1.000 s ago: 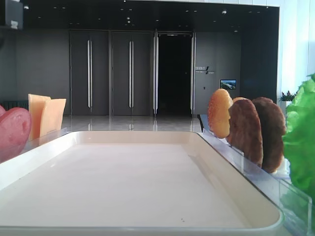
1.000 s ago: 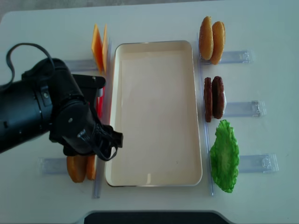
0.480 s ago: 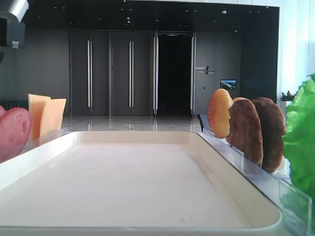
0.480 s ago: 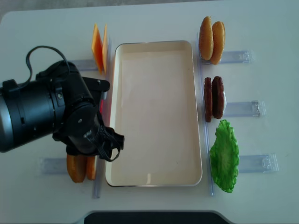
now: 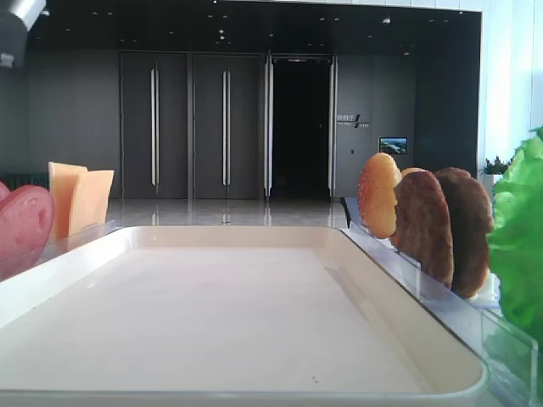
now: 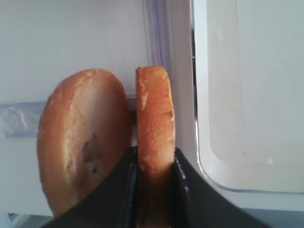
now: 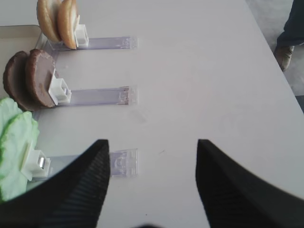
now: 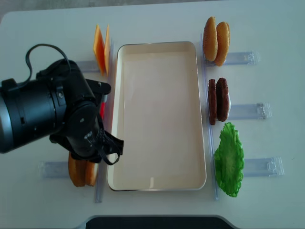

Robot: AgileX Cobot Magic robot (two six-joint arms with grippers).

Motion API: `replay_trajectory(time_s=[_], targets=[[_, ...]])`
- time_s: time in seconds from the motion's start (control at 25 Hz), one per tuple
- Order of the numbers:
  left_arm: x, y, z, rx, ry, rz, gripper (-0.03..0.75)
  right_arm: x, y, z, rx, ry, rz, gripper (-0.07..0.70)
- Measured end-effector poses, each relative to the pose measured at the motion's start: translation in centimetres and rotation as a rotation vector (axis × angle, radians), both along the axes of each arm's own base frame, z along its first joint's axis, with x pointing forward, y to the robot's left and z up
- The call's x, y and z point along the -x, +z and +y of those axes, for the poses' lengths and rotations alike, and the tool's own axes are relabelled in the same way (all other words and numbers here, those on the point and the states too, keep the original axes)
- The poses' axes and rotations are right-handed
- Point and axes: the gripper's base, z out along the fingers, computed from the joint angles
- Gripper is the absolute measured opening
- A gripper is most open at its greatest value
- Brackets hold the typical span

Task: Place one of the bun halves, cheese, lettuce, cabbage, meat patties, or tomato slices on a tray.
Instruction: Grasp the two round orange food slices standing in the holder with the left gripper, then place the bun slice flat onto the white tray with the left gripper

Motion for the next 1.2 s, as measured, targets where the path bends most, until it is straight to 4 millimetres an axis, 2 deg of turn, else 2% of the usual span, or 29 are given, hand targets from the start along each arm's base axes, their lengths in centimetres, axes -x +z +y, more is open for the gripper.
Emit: replay_trajectory(time_s=[0.12, 0.28, 0.44, 0.56, 0.72, 1.0, 1.2], targets=[[-0.3, 2.1, -0.4, 0.022, -0.012, -0.003, 0.127, 0.0, 0.0, 0.0, 0.000, 0.000, 0.000, 0.388], [-0.4, 6.1, -0.8, 0.125, -0.024, -0.096, 0.125, 0.0, 0.0, 0.0, 0.000, 0.000, 0.000, 0.388], [0.2, 7.8, -0.1, 0.182, -0.035, -0.161, 0.123, 0.0, 0.0, 0.0, 0.000, 0.000, 0.000, 0.388], [0.6, 7.2, -0.4, 0.291, -0.056, -0.204, 0.123, 0.0, 0.0, 0.0, 0.000, 0.000, 0.000, 0.388], [1.0, 4.8, -1.0, 0.416, -0.071, -0.215, 0.123, 0.0, 0.0, 0.0, 0.000, 0.000, 0.000, 0.388], [1.0, 1.1, -0.3, 0.631, 0.009, -0.223, 0.120, 0.0, 0.0, 0.0, 0.000, 0.000, 0.000, 0.388], [1.5, -0.1, -0.5, 0.787, 0.017, -0.240, 0.120, 0.0, 0.0, 0.0, 0.000, 0.000, 0.000, 0.388]])
